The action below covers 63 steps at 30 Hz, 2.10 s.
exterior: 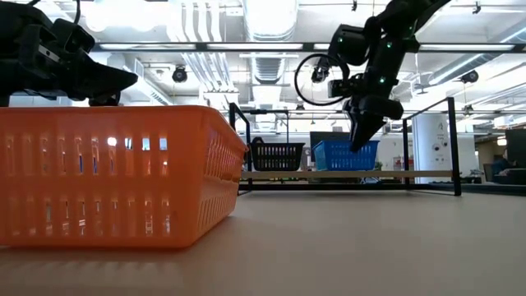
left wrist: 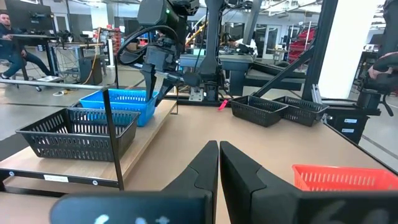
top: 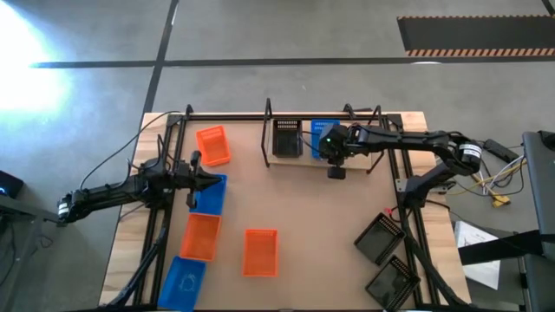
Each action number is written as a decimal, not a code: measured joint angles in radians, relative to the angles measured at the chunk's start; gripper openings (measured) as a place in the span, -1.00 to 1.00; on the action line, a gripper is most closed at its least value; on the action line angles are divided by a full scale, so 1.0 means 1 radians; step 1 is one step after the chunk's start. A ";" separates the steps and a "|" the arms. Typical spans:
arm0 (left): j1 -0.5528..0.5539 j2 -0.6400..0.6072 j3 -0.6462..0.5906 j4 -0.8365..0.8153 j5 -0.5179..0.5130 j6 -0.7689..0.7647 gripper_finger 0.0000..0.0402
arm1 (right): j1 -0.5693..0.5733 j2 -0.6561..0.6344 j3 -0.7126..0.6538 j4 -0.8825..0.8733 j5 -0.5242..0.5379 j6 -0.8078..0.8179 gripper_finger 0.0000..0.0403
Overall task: Stack baskets on shelf by color
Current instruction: Put the bottom right orange basket on the shelf
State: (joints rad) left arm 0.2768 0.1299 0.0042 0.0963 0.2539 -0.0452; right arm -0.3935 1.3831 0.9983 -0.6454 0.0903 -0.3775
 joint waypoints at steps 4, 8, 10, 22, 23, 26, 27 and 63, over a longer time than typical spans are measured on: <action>0.000 0.000 0.000 0.000 0.000 0.000 -1.00 | 0.003 -0.017 0.031 -0.004 0.015 0.020 -0.42; 0.000 0.000 0.000 0.000 0.000 0.000 -1.00 | 0.029 -0.045 0.086 -0.004 0.016 0.108 -0.37; 0.000 0.000 0.000 0.000 0.000 0.000 -1.00 | 0.061 -0.056 0.108 0.000 0.009 0.157 -0.38; 0.000 0.000 0.000 0.000 0.000 0.000 -1.00 | 0.501 -0.031 -0.027 0.506 -0.042 0.453 -0.55; 0.000 0.000 0.000 0.000 0.000 0.000 -1.00 | 0.540 -0.018 -0.039 0.591 -0.043 0.480 -0.56; 0.000 0.000 0.000 0.002 0.000 0.000 -1.00 | 0.648 0.040 -0.060 0.806 -0.047 0.510 -0.59; 0.000 0.001 0.000 0.000 0.000 0.000 -1.00 | 0.681 0.066 -0.060 0.870 -0.048 0.510 -0.59; 0.000 0.000 0.000 0.000 0.000 0.000 -1.00 | 0.898 1.071 1.339 -0.256 0.165 0.780 -0.61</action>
State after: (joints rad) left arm 0.2766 0.1299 0.0040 0.0965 0.2537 -0.0452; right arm 0.5043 2.4538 2.3377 -0.9014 0.2558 0.4023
